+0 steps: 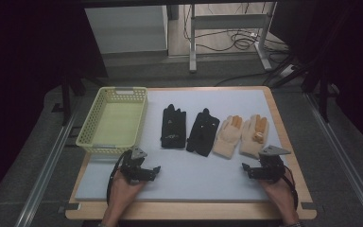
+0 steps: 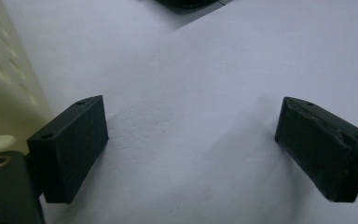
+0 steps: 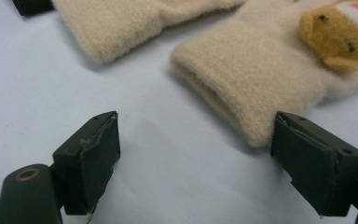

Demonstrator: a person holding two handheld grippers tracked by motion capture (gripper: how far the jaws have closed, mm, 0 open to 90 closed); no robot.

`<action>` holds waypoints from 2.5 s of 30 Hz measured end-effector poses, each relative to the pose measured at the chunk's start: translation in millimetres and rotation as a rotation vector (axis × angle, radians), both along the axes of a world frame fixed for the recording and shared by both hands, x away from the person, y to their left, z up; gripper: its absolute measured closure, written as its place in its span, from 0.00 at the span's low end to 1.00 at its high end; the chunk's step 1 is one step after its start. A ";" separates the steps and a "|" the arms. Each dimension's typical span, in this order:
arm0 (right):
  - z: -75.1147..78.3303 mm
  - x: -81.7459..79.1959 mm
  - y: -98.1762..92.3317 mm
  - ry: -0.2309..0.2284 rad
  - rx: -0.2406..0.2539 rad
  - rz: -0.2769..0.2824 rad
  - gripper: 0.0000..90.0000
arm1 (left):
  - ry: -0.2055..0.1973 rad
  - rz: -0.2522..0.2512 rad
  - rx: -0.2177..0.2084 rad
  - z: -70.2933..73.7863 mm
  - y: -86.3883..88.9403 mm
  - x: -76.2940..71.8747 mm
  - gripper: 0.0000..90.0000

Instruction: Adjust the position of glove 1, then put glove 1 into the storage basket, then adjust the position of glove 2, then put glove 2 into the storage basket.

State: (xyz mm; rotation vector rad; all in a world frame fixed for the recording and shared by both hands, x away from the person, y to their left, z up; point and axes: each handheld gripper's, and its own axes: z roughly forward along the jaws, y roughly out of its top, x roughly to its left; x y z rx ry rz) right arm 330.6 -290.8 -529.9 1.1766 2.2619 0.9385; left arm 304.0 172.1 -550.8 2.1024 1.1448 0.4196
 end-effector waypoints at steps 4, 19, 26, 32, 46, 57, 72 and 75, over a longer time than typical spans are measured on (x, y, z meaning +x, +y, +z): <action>-0.2 0.1 0.5 0.004 0.001 0.004 0.15 | 0.000 0.000 -0.001 -0.1 0.1 -0.1 0.11; -0.1 -0.5 0.8 0.002 -0.003 0.000 0.15 | -0.001 0.001 -0.002 -0.3 0.1 -0.2 0.11; 0.2 -1.2 1.1 -0.003 -0.005 0.002 0.15 | -0.002 0.001 -0.002 -0.3 0.2 -0.2 0.11; 0.9 -2.6 1.6 -0.015 -0.010 0.000 0.16 | -0.002 0.001 -0.003 -0.3 0.2 -0.2 0.11; 16.0 -5.2 10.3 -0.025 0.025 0.043 0.18 | -0.002 0.001 -0.002 -0.3 0.2 -0.3 0.11; 22.6 2.8 23.9 -0.015 0.027 0.078 0.19 | -0.003 0.002 -0.003 -0.3 0.2 -0.3 0.11; 33.1 25.8 55.0 -0.016 0.050 0.137 0.22 | -0.003 0.003 -0.003 -0.3 0.1 -0.5 0.11; 34.7 33.2 63.8 -0.017 0.046 0.153 0.25 | -0.003 0.003 -0.003 -0.3 0.1 -0.5 0.11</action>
